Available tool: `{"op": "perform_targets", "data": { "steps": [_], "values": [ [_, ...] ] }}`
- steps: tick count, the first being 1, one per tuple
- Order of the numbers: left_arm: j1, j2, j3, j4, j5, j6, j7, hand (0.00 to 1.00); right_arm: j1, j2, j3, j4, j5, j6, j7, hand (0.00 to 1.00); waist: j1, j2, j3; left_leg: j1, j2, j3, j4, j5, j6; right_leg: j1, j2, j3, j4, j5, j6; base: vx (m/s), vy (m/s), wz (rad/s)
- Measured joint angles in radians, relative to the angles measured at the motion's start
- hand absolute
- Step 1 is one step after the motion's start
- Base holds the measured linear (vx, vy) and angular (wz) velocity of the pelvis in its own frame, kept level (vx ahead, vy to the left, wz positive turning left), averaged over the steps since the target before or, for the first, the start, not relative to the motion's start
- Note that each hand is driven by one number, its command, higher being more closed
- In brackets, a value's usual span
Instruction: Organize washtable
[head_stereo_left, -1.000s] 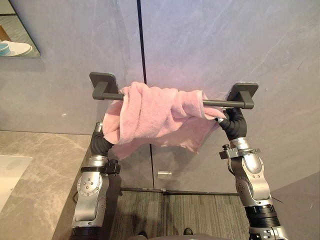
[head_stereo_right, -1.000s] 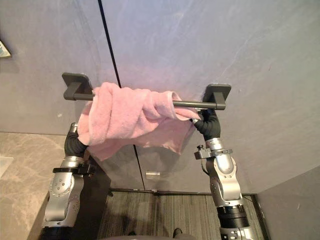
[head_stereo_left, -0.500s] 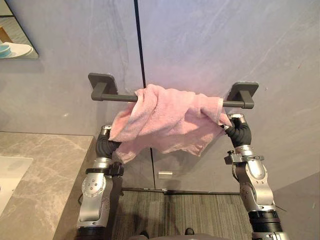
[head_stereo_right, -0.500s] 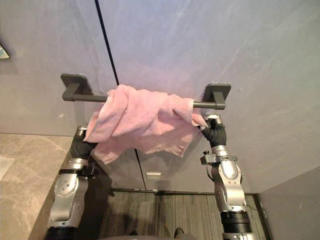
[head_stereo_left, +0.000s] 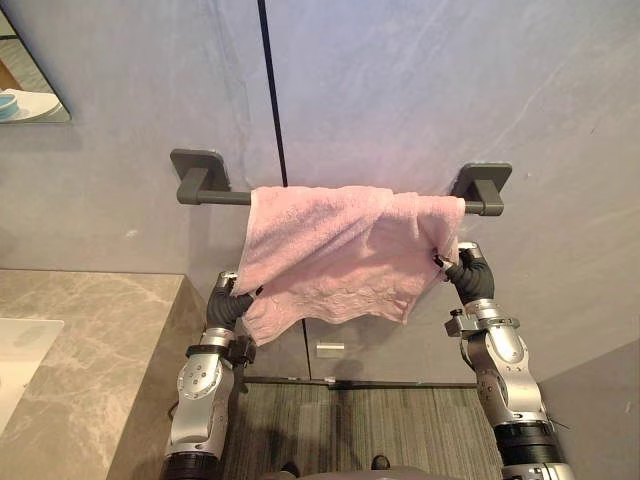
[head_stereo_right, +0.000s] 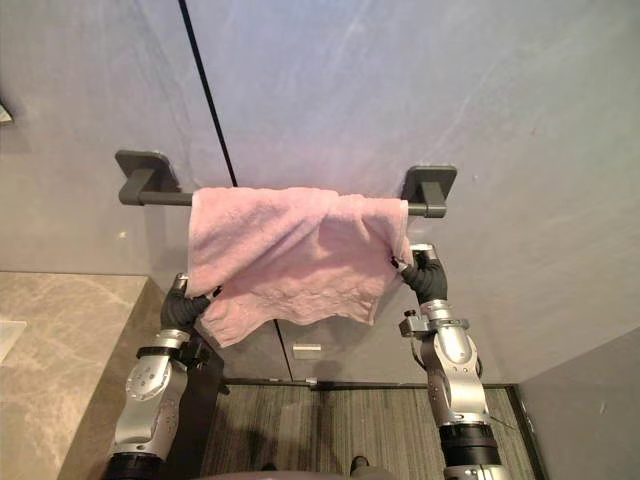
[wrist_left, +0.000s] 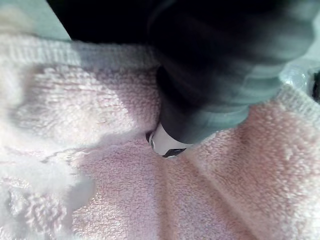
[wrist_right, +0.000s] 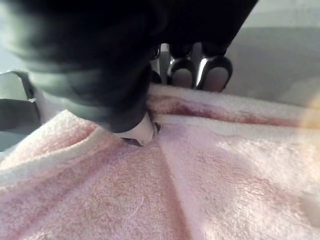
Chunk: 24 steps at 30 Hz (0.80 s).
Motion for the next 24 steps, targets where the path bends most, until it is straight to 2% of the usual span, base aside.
{"op": "perform_targets", "data": {
  "steps": [13,24],
  "values": [
    [-0.001,-0.023,0.008,0.049,-0.023,-0.004,0.000,1.00,-0.001,0.007,0.001,0.036,-0.003,-0.002,0.016,1.00,0.001,-0.002,-0.013,0.000,-0.001,-0.007,0.001,0.000,0.000,-0.001,-0.003,-0.005,0.008,-0.004,0.005,0.00,0.000,0.00],
    [-0.001,-0.039,0.027,0.056,-0.043,-0.011,0.002,1.00,-0.002,0.006,0.019,0.058,-0.020,-0.002,0.026,1.00,0.003,-0.016,-0.025,-0.005,-0.003,-0.016,0.000,0.000,0.000,-0.008,-0.005,-0.013,0.009,-0.008,0.009,0.00,0.000,0.02]
  ]
}}
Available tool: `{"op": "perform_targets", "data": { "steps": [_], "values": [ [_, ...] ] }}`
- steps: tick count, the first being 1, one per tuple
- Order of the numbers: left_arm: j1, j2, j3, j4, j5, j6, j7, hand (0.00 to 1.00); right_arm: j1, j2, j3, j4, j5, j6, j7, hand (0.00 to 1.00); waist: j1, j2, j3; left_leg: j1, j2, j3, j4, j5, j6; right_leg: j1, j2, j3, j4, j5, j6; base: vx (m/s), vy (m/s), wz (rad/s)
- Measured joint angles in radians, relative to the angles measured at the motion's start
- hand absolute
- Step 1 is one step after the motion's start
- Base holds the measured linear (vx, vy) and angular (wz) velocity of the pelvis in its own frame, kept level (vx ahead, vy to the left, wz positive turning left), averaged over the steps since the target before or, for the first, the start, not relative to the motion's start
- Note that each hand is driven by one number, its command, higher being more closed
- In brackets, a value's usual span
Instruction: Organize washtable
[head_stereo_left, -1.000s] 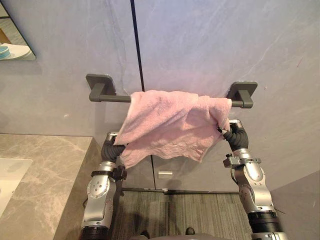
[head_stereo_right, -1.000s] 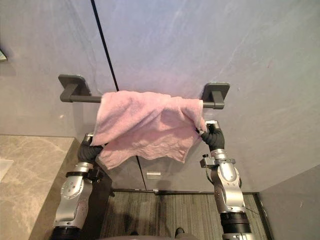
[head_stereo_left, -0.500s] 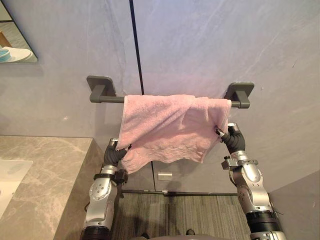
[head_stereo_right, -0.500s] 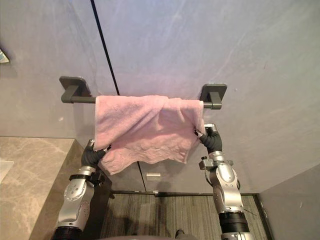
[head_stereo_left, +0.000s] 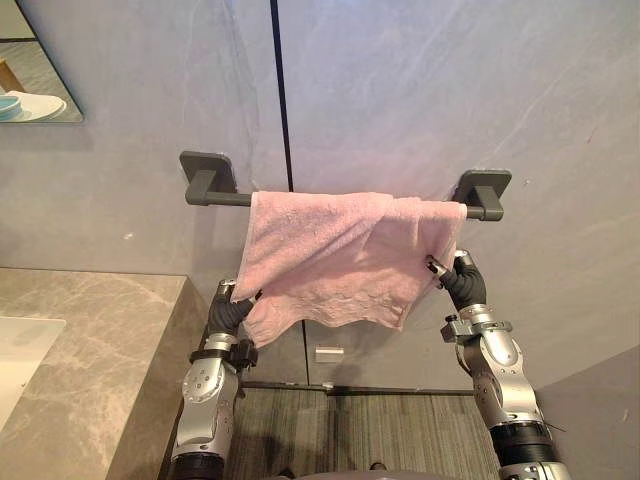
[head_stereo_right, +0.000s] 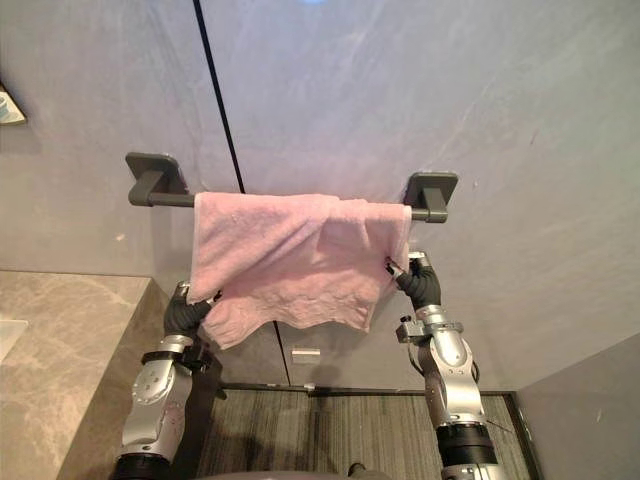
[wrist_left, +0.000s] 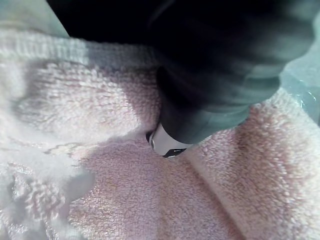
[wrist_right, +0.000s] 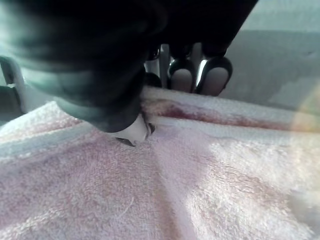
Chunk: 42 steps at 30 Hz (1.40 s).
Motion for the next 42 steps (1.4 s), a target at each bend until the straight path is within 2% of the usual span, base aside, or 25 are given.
{"op": "perform_targets", "data": {
  "steps": [5,21,22,23,24,27,32,42],
  "values": [
    [0.000,0.000,0.002,0.000,-0.001,-0.001,0.004,1.00,0.000,0.000,0.009,0.001,-0.002,0.001,0.000,1.00,0.003,0.000,0.000,0.000,0.000,-0.001,0.000,0.000,0.000,0.000,0.000,-0.001,0.000,0.000,0.000,0.00,0.000,0.00],
    [0.000,-0.007,-0.009,0.063,0.006,-0.008,0.004,1.00,0.002,0.000,0.046,0.003,-0.111,-0.005,-0.003,1.00,0.000,-0.004,-0.002,0.001,0.000,-0.001,-0.002,0.000,0.000,0.002,0.002,-0.002,-0.004,0.001,0.000,0.00,0.000,0.00],
    [-0.001,-0.006,-0.012,0.066,0.008,-0.008,0.004,1.00,0.002,0.000,0.046,0.005,-0.114,-0.008,-0.003,0.00,0.000,-0.005,-0.003,0.001,0.000,-0.001,-0.003,0.000,0.000,0.003,0.002,-0.003,-0.005,0.001,0.000,0.00,0.000,0.00],
    [-0.001,-0.006,-0.017,0.069,0.012,-0.007,0.003,1.00,0.002,0.000,0.046,0.009,-0.120,-0.011,-0.006,0.00,-0.001,-0.006,-0.003,0.003,0.000,-0.003,-0.004,0.000,0.000,0.007,0.002,-0.005,-0.010,0.001,-0.001,0.00,0.000,0.03],
    [-0.001,-0.006,-0.021,0.070,0.012,-0.007,0.003,0.00,0.002,0.001,0.046,0.014,-0.125,-0.011,-0.011,0.00,-0.001,-0.007,-0.004,0.004,0.000,-0.004,-0.005,0.000,0.000,0.010,0.002,-0.006,-0.015,0.003,-0.001,0.00,0.000,0.00],
    [-0.001,-0.003,-0.023,0.079,0.012,-0.007,0.003,0.00,0.004,0.002,0.045,0.045,-0.135,-0.011,-0.022,0.00,-0.003,-0.010,-0.006,0.004,0.000,-0.003,-0.011,0.001,0.000,0.010,0.004,-0.006,-0.023,0.006,-0.002,0.00,0.000,0.00],
    [-0.001,0.001,-0.025,0.079,0.013,-0.006,0.006,0.00,0.033,0.020,0.044,0.103,-0.159,0.025,-0.047,0.00,-0.003,-0.010,-0.006,0.003,-0.002,-0.002,-0.020,0.001,0.000,0.015,0.005,-0.007,-0.044,0.013,-0.001,0.00,0.000,0.00],
    [0.038,-0.003,-0.064,0.052,0.012,0.011,0.028,0.00,0.084,0.067,0.044,0.110,-0.174,0.028,-0.067,0.00,-0.004,-0.009,-0.002,0.007,0.008,-0.001,-0.012,-0.004,0.001,0.024,0.006,0.007,-0.045,0.014,-0.001,-0.02,-0.027,-0.04]
  ]
}}
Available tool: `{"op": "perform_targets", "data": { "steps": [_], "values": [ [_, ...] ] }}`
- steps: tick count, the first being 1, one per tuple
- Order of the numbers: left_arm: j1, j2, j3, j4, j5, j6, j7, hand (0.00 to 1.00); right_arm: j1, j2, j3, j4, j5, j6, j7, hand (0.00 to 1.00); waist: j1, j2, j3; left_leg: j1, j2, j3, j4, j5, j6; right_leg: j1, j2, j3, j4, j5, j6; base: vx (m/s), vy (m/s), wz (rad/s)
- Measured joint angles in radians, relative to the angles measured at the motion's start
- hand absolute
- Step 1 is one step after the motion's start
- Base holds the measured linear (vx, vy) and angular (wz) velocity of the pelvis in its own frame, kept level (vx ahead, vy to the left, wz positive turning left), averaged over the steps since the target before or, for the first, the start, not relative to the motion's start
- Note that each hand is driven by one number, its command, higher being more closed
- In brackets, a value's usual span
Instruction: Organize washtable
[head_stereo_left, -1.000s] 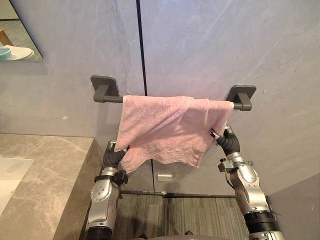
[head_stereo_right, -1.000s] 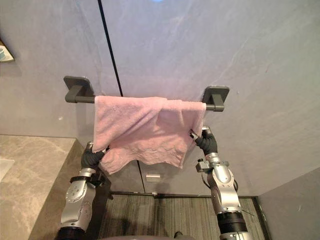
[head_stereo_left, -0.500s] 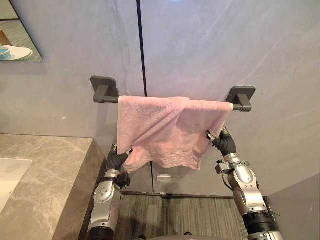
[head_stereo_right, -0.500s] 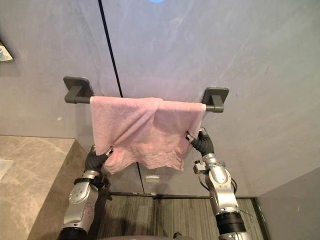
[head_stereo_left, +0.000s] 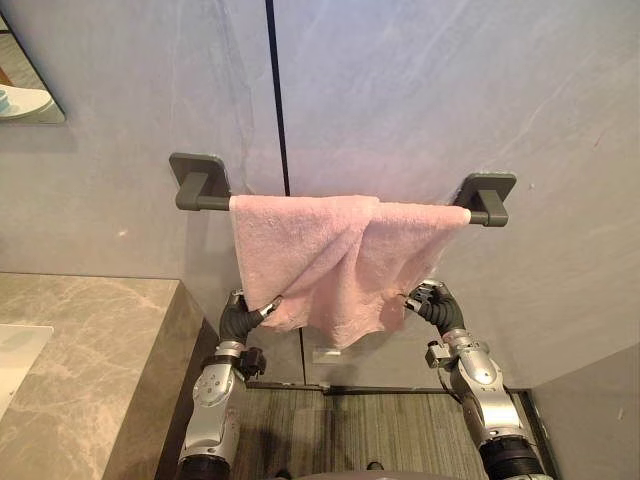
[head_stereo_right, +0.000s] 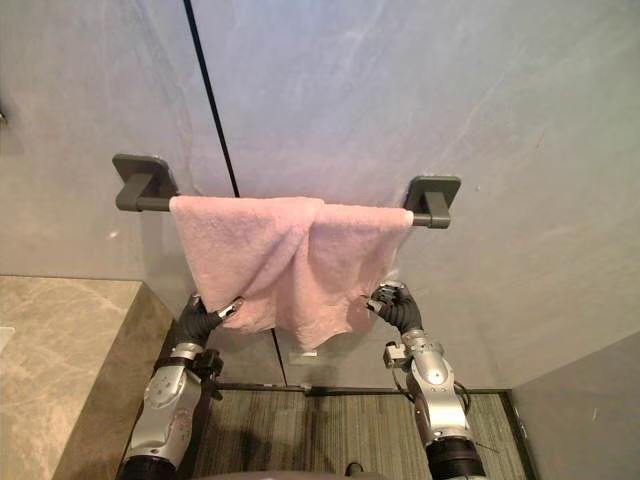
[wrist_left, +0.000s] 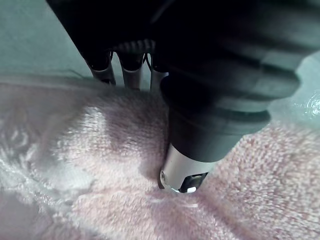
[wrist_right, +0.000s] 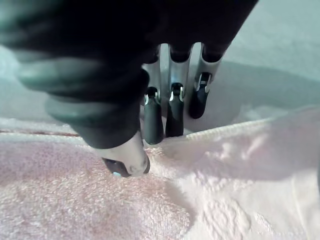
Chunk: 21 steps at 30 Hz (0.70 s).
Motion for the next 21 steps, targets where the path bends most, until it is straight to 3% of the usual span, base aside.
{"op": "perform_targets", "data": {
  "steps": [14,21],
  "values": [
    [0.076,-0.013,0.029,-0.005,-0.006,0.013,0.040,0.00,0.102,0.056,-0.113,-0.025,-0.022,0.014,-0.085,0.00,-0.001,0.016,0.015,0.002,-0.001,0.000,0.012,-0.002,-0.003,0.001,0.004,0.002,0.012,-0.002,0.000,-0.03,-0.015,-0.01],
    [0.113,-0.048,0.163,-0.108,-0.014,0.025,0.080,0.00,0.175,0.096,-0.271,-0.202,-0.039,0.016,-0.145,0.00,-0.001,0.019,0.017,0.016,0.000,0.001,0.012,-0.002,-0.002,0.013,0.003,0.003,0.015,-0.002,0.001,-0.02,-0.010,0.00]
  ]
}}
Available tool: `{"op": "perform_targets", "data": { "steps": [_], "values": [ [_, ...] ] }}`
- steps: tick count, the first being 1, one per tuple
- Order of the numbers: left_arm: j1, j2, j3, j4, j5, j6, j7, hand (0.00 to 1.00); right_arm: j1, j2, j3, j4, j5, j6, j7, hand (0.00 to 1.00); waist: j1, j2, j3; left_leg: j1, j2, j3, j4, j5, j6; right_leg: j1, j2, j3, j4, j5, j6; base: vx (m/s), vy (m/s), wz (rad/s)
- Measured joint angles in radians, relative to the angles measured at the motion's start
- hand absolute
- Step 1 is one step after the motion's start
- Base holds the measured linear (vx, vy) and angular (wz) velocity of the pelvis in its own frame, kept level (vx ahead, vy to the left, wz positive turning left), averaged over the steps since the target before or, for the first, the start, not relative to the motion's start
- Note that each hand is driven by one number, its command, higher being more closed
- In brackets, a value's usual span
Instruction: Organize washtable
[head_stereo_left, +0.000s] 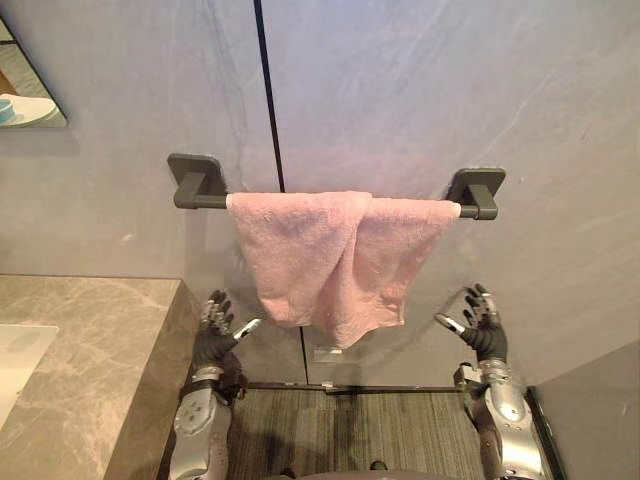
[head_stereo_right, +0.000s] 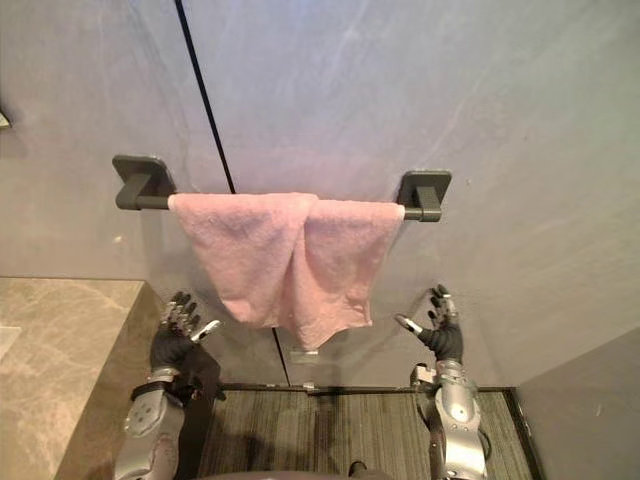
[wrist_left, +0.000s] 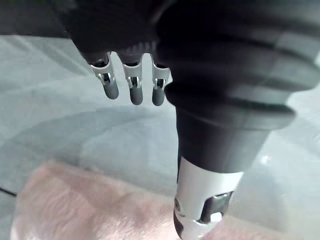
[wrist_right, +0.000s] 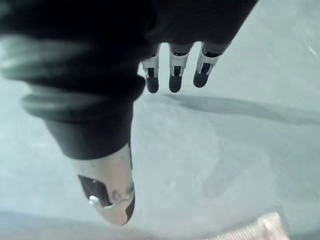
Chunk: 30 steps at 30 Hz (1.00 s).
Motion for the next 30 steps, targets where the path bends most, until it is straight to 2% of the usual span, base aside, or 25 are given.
{"op": "perform_targets", "data": {
  "steps": [6,9,14,17,19,20,23,27,30],
  "values": [
    [0.022,-0.003,0.058,-0.186,-0.026,-0.007,0.027,0.00,0.020,0.007,-0.111,-0.164,-0.021,0.000,-0.057,0.00,0.000,0.003,0.001,0.023,0.002,0.005,-0.001,-0.007,-0.005,0.007,0.000,0.004,0.015,-0.012,-0.001,-0.05,-0.015,-0.02],
    [0.022,-0.008,0.081,-0.328,-0.028,-0.031,0.029,0.00,0.012,0.007,-0.156,-0.299,-0.029,-0.008,-0.074,0.00,-0.001,0.004,0.000,0.025,0.001,0.007,0.000,-0.005,-0.002,0.008,0.000,0.005,0.015,-0.012,-0.001,0.00,0.000,0.00],
    [0.015,-0.007,0.131,-0.566,-0.025,-0.079,0.055,0.00,-0.086,0.002,-0.205,-0.470,-0.012,-0.074,-0.097,0.00,-0.020,0.009,-0.002,0.035,0.000,0.008,0.006,-0.007,-0.003,0.025,0.001,0.006,0.014,-0.011,-0.001,0.00,0.000,0.00],
    [-0.008,-0.006,0.131,-0.709,-0.025,-0.131,0.066,0.00,-0.132,-0.029,-0.184,-0.585,0.049,-0.146,-0.084,0.00,-0.022,0.019,-0.006,0.038,0.001,0.014,0.021,-0.021,-0.002,0.027,0.001,0.012,0.014,-0.012,-0.001,-0.06,-0.012,-0.07],
    [-0.017,-0.004,0.114,-0.776,-0.027,-0.163,0.062,0.00,-0.157,-0.042,-0.149,-0.634,0.111,-0.192,-0.049,0.00,-0.023,0.027,-0.010,0.040,0.001,0.018,0.021,-0.021,-0.001,0.026,0.000,0.013,0.014,-0.012,-0.001,-0.04,-0.011,-0.06],
    [-0.028,0.001,0.087,-0.818,-0.029,-0.183,0.058,0.00,-0.174,-0.050,-0.100,-0.652,0.161,-0.221,-0.021,0.00,-0.023,0.031,-0.014,0.041,0.001,0.019,0.021,-0.021,-0.001,0.027,0.000,0.013,0.015,-0.012,-0.001,-0.04,-0.016,-0.03],
    [-0.053,0.037,-0.037,-0.885,-0.060,-0.202,0.001,0.00,-0.194,-0.067,0.035,-0.658,0.259,-0.241,0.066,0.00,-0.025,0.039,-0.019,0.041,0.001,0.020,0.021,-0.021,-0.001,0.027,0.001,0.014,0.015,-0.011,-0.001,-0.04,-0.019,-0.02],
    [-0.064,0.063,-0.214,-0.895,-0.152,-0.200,-0.111,0.00,-0.211,-0.093,0.215,-0.659,0.363,-0.229,0.194,0.00,-0.025,0.041,-0.020,0.041,0.001,0.020,0.022,-0.021,-0.001,0.026,0.002,0.014,0.015,-0.011,-0.001,0.00,0.000,0.00],
    [-0.071,0.082,-0.362,-0.838,-0.231,-0.187,-0.185,0.00,-0.217,-0.116,0.335,-0.652,0.441,-0.198,0.269,0.00,-0.023,0.040,-0.019,0.041,0.001,0.020,0.022,-0.022,0.000,0.027,0.001,0.013,0.015,-0.011,-0.001,0.00,0.000,0.00]
  ]
}}
